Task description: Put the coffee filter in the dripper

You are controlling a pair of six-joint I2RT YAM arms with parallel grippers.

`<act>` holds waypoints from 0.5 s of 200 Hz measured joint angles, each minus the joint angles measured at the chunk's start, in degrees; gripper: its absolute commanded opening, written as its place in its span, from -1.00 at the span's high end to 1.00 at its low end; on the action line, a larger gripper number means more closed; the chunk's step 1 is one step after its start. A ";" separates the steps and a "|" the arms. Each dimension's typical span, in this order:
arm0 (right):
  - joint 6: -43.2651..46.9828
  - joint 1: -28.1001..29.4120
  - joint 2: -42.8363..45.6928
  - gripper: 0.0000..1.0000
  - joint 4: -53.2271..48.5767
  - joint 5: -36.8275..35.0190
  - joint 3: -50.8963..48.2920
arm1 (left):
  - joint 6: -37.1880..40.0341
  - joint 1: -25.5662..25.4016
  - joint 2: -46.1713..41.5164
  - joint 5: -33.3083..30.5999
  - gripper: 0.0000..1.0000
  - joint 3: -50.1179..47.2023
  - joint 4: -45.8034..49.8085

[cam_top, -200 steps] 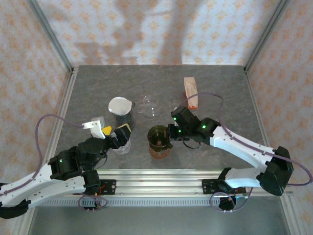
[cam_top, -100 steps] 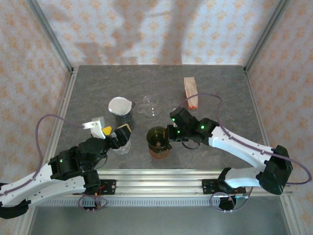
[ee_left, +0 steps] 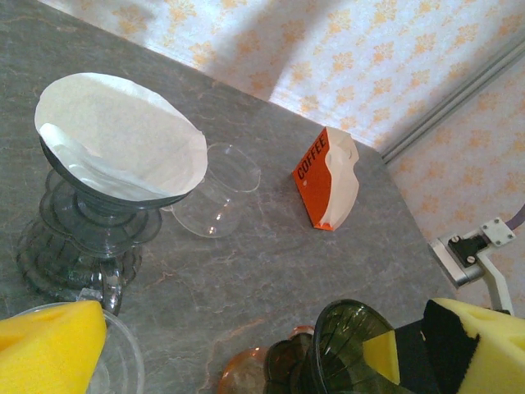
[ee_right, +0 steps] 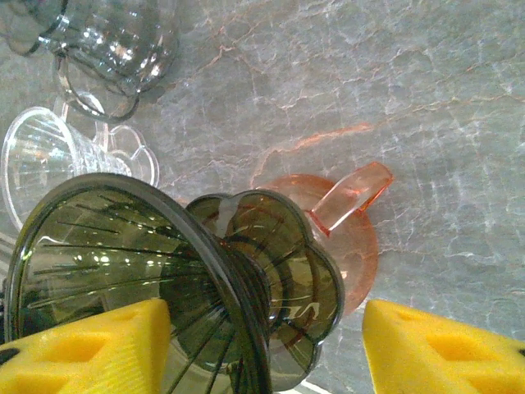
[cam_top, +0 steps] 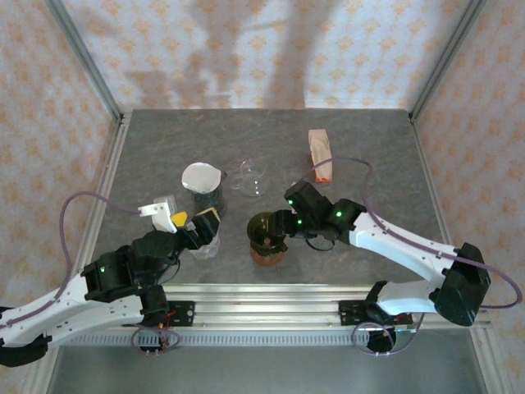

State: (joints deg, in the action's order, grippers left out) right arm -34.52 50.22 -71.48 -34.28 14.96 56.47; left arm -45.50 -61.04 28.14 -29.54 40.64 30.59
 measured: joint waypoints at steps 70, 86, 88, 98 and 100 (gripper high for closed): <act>2.99 -8.04 4.98 0.06 -1.33 -6.58 1.86 | 0.22 0.00 -0.52 0.07 -0.99 -0.33 -0.09; 4.66 -13.27 3.80 0.11 -1.36 -7.76 4.11 | 0.44 0.00 -0.52 0.11 -0.99 -0.35 -0.11; 5.03 -13.90 3.52 0.11 -1.31 -7.91 4.50 | 0.46 0.00 -0.52 0.11 -0.99 -0.35 -0.11; 6.75 -16.83 1.57 0.12 -1.29 -9.16 6.58 | 0.50 0.00 -0.44 0.13 -0.99 -0.35 -0.13; 6.80 -17.20 1.27 0.13 -1.27 -9.33 6.93 | 0.50 0.00 -0.39 0.11 -0.99 -0.35 -0.13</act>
State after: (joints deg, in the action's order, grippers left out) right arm -27.73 33.01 -70.22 -35.55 5.63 63.40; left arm -44.99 -61.04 27.75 -29.43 40.29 30.46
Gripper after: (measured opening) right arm 0.445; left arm 0.994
